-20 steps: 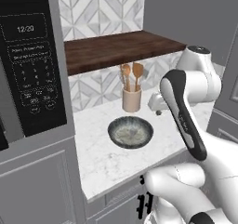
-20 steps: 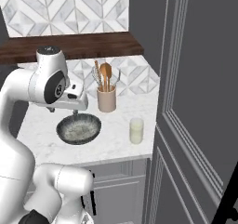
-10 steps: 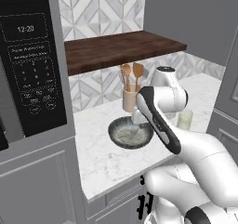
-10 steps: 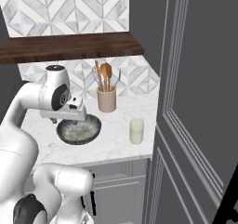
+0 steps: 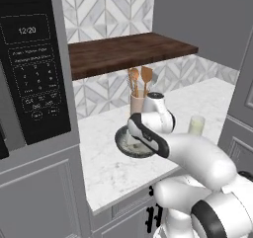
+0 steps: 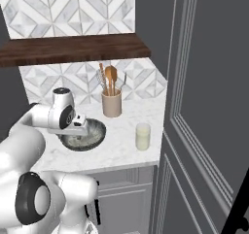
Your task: Grab a lemon wedge from the fridge and one ice cube from the ice bowl, and put them in the glass of lemonade.
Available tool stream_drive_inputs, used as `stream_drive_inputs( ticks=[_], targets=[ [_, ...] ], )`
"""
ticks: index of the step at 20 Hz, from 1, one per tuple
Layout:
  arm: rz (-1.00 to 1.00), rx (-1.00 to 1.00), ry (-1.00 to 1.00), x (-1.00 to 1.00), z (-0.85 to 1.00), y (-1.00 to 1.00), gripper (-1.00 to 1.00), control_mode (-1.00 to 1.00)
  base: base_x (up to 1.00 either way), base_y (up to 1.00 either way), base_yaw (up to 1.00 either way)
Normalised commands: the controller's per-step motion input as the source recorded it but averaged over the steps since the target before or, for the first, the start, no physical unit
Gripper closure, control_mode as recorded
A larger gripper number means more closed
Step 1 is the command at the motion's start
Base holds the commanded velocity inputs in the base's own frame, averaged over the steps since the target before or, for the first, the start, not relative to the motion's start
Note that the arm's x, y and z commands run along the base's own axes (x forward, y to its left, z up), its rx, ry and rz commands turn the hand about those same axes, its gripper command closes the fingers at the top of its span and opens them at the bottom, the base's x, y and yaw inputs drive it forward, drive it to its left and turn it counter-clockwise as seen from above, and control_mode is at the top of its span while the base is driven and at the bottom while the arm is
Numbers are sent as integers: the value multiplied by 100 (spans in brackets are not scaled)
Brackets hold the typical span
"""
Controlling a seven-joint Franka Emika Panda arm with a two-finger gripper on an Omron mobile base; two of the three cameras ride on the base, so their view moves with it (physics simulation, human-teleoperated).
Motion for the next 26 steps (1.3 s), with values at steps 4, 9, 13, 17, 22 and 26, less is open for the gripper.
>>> stream_drive_inputs(
  ticks=[4,9,13,17,22,26],
  targets=[
    [0,0,1,48,-1,-2,-100,-100,0,0,0],
    [0,0,8,44,0,0,-100,-100,0,0,0],
    [0,0,0,10,0,0,-100,-100,0,0,0],
    [0,0,0,0,-11,0,-100,-100,0,0,0],
    [0,0,-2,16,-4,-7,-100,-100,0,0,0],
    [1,0,-4,34,7,0,-100,-100,0,0,0]
  ],
)
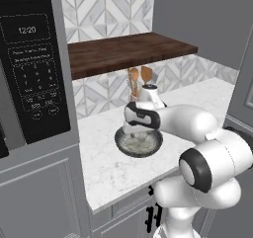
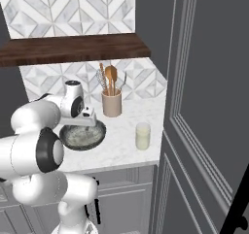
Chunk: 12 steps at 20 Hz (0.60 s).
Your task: Grab a lemon wedge from the fridge and one ice cube from the ice bowl, and put them in the glass of lemonade.
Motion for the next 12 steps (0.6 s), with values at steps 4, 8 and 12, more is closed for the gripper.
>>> stream_drive_inputs(
  ticks=[4,8,12],
  targets=[
    [2,0,1,41,-3,0,-100,-100,0,0,0],
    [3,0,1,24,-53,0,-100,-100,0,0,0],
    [3,6,0,0,-53,0,-100,-100,0,0,0]
  ],
)
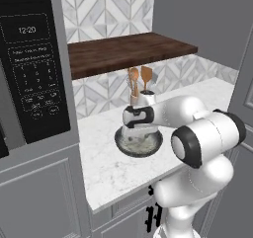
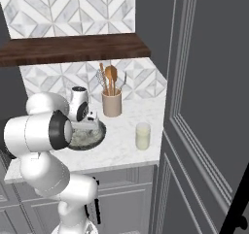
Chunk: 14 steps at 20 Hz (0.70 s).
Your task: Grab a lemon wedge from the fridge and one ice cube from the ice bowl, and put them in the glass of lemonade.
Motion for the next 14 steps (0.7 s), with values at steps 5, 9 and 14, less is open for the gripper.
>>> stream_drive_inputs(
  ticks=[5,9,14],
  targets=[
    [0,5,-2,0,-32,0,-100,-100,0,0,0],
    [0,0,0,0,-27,0,-100,-100,0,0,0],
    [-1,0,0,0,-31,0,-100,-100,0,0,0]
  ],
)
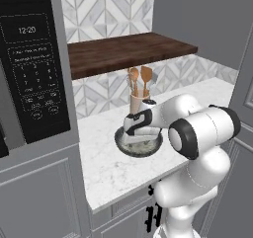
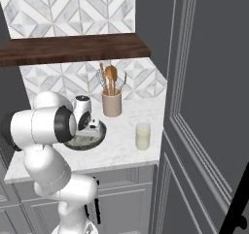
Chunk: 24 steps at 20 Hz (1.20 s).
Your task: Grab a lemon wedge from the fridge and one ice cube from the ice bowl, and put them in the glass of lemonade.
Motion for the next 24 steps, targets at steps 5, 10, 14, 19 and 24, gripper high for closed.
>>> stream_drive_inputs(
  ticks=[5,10,14,19,24],
  targets=[
    [-7,0,-2,-1,-1,0,-100,-100,0,0,0],
    [-7,0,-1,0,0,0,-100,-100,0,0,0],
    [-9,0,-3,0,0,0,-100,-100,0,0,0],
    [-5,0,-4,0,0,1,-100,-100,0,0,0],
    [0,0,-1,-3,-4,0,-100,-100,0,0,0]
  ],
)
